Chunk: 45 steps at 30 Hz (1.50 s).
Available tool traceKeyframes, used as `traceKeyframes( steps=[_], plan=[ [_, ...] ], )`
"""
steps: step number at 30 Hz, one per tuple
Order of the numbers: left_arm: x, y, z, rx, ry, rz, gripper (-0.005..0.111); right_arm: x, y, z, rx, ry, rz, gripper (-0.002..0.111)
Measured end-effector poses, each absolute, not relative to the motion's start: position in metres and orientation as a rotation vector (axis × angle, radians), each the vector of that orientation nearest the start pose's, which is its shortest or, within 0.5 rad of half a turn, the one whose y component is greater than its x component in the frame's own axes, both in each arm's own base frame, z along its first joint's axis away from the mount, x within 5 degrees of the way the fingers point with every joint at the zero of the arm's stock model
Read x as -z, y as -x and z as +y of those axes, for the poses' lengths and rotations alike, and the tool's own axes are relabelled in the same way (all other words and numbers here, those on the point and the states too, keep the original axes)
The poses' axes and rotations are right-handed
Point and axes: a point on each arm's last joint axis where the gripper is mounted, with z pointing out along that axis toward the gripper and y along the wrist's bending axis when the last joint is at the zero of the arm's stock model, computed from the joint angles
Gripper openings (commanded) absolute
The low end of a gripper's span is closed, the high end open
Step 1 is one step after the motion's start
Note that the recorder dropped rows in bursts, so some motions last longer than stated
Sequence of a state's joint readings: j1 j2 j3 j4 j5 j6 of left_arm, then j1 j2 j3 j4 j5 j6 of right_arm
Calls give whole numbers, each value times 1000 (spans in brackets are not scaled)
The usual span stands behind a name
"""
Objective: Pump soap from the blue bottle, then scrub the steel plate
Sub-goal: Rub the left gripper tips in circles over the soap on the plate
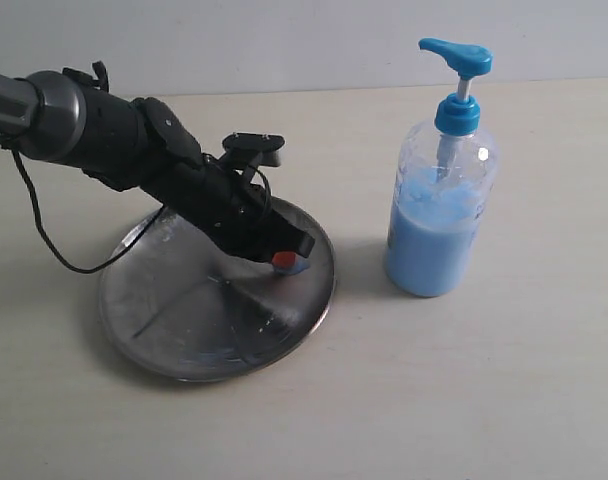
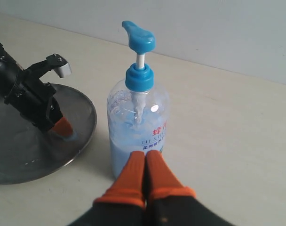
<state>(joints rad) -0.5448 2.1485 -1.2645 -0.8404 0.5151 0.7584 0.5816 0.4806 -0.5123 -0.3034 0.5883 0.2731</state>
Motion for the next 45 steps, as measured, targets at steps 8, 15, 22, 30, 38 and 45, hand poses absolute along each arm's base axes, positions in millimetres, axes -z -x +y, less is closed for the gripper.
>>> traceKeyframes(
  steps=[8, 15, 22, 30, 38, 45],
  plan=[
    [-99, -325, -243, 747, -912, 2702, 0, -300, -87, 40, -220, 456, 1968, 0],
    [-98, -335, -245, 710, -793, 2659, 0, -300, -87, 40, -230, 452, 1969, 0],
    [-97, -345, -242, 611, -765, 2598, 0, -300, -87, 40, -230, 452, 1969, 0],
    [-98, -341, -241, 570, -942, 2598, 0, -300, -87, 40, -230, 452, 1969, 0],
    [-99, -333, -240, 603, -1054, 2638, 0, -300, -87, 40, -230, 452, 1969, 0],
    [-100, -330, -241, 634, -1055, 2657, 0, -300, -87, 40, -232, 451, 1970, 0]
  ],
)
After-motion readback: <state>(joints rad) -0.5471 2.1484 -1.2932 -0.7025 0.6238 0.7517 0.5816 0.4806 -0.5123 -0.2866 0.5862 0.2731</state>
